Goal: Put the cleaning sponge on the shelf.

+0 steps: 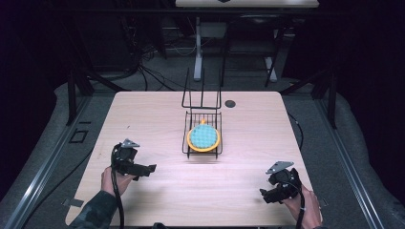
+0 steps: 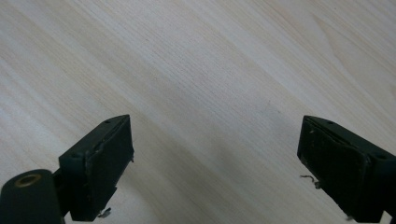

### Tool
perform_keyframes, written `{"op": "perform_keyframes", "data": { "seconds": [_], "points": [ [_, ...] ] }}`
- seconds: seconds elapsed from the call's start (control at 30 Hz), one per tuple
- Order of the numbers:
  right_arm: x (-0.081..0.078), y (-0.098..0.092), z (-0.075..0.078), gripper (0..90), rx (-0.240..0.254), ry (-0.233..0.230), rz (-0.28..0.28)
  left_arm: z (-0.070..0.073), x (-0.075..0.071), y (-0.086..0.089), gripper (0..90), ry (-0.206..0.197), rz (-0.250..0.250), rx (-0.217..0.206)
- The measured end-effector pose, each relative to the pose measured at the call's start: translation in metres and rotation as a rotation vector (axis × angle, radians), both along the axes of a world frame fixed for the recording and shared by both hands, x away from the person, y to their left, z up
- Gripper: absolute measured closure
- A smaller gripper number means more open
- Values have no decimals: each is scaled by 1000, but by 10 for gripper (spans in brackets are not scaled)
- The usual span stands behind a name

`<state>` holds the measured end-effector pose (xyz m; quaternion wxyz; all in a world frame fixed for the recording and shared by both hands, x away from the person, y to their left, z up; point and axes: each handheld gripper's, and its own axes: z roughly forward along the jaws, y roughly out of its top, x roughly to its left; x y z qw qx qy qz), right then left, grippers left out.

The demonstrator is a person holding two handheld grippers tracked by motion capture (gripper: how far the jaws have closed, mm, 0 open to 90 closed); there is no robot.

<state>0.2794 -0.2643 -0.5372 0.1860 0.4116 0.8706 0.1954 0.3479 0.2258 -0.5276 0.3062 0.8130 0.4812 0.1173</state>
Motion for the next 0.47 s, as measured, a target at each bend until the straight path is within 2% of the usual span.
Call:
{"op": "perform_keyframes", "data": {
  "seconds": [0.07,0.2,0.37,0.47],
  "points": [
    [0,0,0,100,-4,1,0,-6,1,0,0,28,-1,5],
    [0,-1,1,100,-5,-6,0,-14,3,-4,0,54,-15,19],
    [0,-2,1,100,-11,-1,2,-16,4,-4,0,56,-16,15],
    [0,-2,0,99,-7,-3,0,-16,5,-3,0,44,-17,14]
  ]
}}
